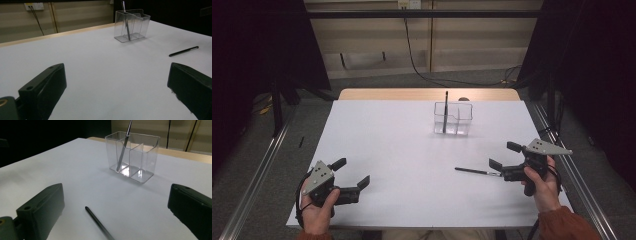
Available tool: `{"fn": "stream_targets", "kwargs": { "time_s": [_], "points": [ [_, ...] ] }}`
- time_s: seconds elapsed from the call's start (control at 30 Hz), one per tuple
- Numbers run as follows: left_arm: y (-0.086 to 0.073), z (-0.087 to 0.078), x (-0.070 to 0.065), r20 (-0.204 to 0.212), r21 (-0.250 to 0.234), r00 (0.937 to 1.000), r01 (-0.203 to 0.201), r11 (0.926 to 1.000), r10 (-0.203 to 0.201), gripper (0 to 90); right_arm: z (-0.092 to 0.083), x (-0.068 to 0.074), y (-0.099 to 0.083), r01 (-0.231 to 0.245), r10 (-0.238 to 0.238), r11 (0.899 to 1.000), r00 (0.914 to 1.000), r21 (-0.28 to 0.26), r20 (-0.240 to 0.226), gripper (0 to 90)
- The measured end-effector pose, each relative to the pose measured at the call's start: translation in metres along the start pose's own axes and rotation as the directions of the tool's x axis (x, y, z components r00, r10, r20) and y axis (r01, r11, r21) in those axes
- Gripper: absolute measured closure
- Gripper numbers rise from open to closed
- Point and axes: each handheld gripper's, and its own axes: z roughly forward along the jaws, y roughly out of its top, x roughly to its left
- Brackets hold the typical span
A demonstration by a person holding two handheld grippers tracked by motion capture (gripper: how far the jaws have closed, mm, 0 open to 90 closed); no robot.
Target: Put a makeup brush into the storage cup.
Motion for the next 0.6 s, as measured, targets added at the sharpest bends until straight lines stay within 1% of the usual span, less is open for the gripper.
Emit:
{"fn": "stream_targets", "kwargs": {
  "time_s": [0.07,0.13,0.2,0.3,0.33,0.43,0.5,0.57,0.6],
  "points": [
    [0.0,0.0,0.0,-0.002,0.004,1.0,-0.002,1.0,0.002,2.1,-0.006,0.0,-0.004,-0.007,0.008,1.0,0.9998,-0.013,0.016,0.1],
    [0.0,0.0,0.0,-0.003,0.001,1.0,-0.002,1.0,0.002,2.1,-0.012,0.0,-0.008,-0.01,0.01,1.0,0.9997,-0.01,0.024,0.2],
    [0.0,0.0,0.0,-0.004,0.003,1.0,-0.005,1.0,0.005,2.1,-0.018,-0.001,-0.011,-0.015,0.015,1.0,0.9997,-0.009,0.022,0.2],
    [0.0,0.0,0.0,-0.004,0.004,1.0,-0.006,1.0,0.006,2.1,-0.027,-0.002,-0.015,-0.011,0.012,1.0,0.9993,-0.017,0.036,0.1],
    [0.0,0.0,0.0,-0.004,-0.001,1.0,-0.003,1.0,0.003,2.1,-0.03,-0.002,-0.016,-0.018,0.019,1.0,0.9992,-0.017,0.037,0.1],
    [0.001,0.0,-0.001,-0.002,0.003,0.9999,-0.012,0.9999,0.012,2.1,-0.035,0.0,-0.022,-0.012,0.012,1.0,0.9989,-0.009,0.046,0.1],
    [0.002,0.001,-0.001,-0.001,0.004,0.9999,-0.012,0.9999,0.012,2.1,-0.037,0.0,-0.023,-0.011,0.011,1.0,0.9991,-0.015,0.04,0.1],
    [0.002,0.002,-0.001,0.004,0.006,0.9999,-0.013,0.9999,0.013,2.1,-0.037,0.001,-0.025,-0.01,0.01,1.0,0.9991,-0.018,0.042,0.0],
    [0.002,0.002,-0.001,0.005,0.007,0.9999,-0.014,0.9999,0.014,2.1,-0.036,0.001,-0.026,-0.011,0.012,1.0,0.9992,-0.011,0.039,0.0]
  ]
}}
